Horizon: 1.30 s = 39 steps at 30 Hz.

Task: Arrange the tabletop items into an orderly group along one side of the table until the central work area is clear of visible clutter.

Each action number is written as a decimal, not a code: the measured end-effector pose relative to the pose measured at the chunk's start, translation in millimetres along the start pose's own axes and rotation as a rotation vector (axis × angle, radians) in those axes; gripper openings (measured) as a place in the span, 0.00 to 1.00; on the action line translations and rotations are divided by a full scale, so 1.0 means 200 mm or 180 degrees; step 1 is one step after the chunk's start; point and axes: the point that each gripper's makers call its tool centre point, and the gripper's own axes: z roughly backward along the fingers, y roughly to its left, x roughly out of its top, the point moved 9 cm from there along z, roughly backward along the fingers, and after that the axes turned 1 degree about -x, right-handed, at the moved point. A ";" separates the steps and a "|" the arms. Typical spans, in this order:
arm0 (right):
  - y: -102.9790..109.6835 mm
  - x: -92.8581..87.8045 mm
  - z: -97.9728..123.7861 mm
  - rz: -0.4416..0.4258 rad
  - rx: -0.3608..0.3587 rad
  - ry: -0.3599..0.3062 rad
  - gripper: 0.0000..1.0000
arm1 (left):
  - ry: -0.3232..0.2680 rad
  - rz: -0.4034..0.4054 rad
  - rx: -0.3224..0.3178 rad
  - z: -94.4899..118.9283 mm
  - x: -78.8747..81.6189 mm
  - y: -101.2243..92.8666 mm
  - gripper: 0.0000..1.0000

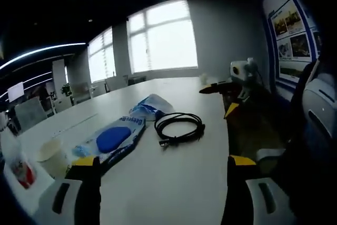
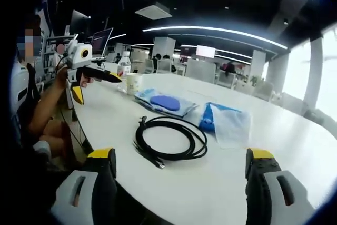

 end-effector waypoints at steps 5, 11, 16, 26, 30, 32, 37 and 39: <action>0.00 0.00 0.00 -0.0010 -0.0020 -0.0041 1.00 | -0.0009 0.0040 0.0069 0.04 -0.03 0.02 1.00; -0.02 0.00 0.00 -0.0028 -0.0042 -0.0042 1.00 | -0.0033 0.0070 0.0106 0.11 -0.05 0.03 1.00; -0.06 -0.01 0.01 -0.0065 -0.0103 -0.0071 1.00 | -0.0155 0.0066 0.0077 0.17 -0.05 0.03 1.00; -0.08 -0.04 0.02 -0.0065 -0.0118 -0.0008 1.00 | -0.0203 0.0121 0.0243 0.33 -0.11 0.08 1.00; -0.09 -0.04 0.03 -0.0071 -0.0122 -0.0010 1.00 | -0.0158 0.0154 0.0328 0.37 -0.15 0.09 1.00; -0.08 -0.04 0.03 -0.0068 -0.0116 -0.0021 1.00 | -0.0158 0.0167 0.0371 0.39 -0.17 0.10 1.00; -0.09 -0.04 0.04 -0.0057 -0.0119 0.0010 1.00 | -0.0164 0.0180 0.0426 0.43 -0.19 0.11 1.00; -0.10 -0.05 0.03 -0.0063 -0.0102 0.0015 1.00 | -0.0156 0.0170 0.0441 0.44 -0.19 0.11 1.00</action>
